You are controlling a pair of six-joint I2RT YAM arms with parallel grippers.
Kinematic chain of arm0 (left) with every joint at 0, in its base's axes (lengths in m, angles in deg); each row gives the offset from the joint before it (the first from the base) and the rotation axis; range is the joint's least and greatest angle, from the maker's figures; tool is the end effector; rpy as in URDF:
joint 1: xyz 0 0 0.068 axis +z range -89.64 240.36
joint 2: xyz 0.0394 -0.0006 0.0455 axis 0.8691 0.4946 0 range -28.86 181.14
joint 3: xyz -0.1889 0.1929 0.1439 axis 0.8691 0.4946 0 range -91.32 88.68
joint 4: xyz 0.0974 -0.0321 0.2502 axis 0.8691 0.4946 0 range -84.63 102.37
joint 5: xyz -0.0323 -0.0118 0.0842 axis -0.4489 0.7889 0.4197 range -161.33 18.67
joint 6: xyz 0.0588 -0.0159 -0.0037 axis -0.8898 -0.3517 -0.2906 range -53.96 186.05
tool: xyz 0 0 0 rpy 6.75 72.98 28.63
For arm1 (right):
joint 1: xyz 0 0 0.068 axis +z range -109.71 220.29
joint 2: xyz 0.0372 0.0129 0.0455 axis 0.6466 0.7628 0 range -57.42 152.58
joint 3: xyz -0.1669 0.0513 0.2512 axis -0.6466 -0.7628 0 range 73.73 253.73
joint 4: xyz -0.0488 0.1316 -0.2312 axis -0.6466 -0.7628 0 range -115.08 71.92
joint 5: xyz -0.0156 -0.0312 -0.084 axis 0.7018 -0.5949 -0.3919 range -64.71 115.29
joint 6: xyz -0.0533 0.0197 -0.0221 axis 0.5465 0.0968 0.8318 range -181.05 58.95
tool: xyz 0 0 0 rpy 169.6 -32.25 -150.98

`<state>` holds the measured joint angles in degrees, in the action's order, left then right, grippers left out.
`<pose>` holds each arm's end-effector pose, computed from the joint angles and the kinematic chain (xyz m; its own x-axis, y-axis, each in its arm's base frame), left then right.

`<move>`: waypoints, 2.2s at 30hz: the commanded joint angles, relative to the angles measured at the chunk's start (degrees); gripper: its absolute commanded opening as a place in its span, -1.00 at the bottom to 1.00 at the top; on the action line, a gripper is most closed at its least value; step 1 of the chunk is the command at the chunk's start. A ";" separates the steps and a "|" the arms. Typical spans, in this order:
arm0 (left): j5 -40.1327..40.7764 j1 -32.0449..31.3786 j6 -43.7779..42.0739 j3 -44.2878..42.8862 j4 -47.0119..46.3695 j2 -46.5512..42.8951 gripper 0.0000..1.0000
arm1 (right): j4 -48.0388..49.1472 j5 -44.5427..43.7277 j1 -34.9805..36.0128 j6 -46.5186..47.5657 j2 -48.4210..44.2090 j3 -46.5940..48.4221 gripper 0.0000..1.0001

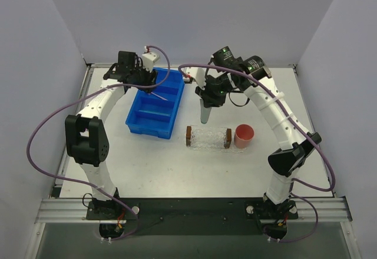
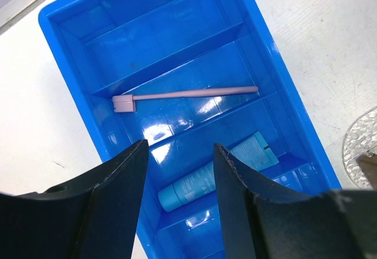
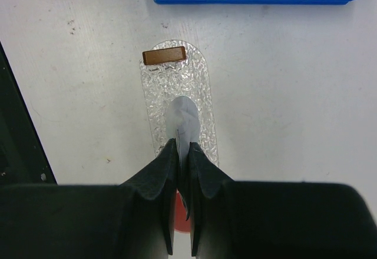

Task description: Prepare toiletry sets of a toothbrush and toothpaste on the tray

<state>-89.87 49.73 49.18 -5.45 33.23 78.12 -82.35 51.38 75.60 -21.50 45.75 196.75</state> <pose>0.4470 -0.0986 0.3240 -0.4941 0.3725 -0.7856 0.5800 0.8144 0.0214 0.3060 0.2414 0.4662 0.0533 -0.6630 -0.7467 -0.9616 0.1675 -0.2174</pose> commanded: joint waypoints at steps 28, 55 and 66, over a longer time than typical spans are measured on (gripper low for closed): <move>1.49 0.44 -0.10 7.03 -2.19 -5.47 0.16 | 10.48 -6.05 4.50 -10.98 -1.75 -9.82 -1.00; 1.05 0.53 0.08 4.57 -2.90 -2.39 0.16 | 13.02 -8.60 6.44 -10.55 -2.80 -15.34 -1.00; 1.32 0.53 -0.71 6.32 -3.07 -3.00 0.16 | 18.65 -7.46 6.26 -11.07 -5.88 -21.42 -1.00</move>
<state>-87.84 49.97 48.90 1.30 32.90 75.96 -66.55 43.11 81.74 -31.78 43.98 176.18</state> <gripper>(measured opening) 0.581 0.045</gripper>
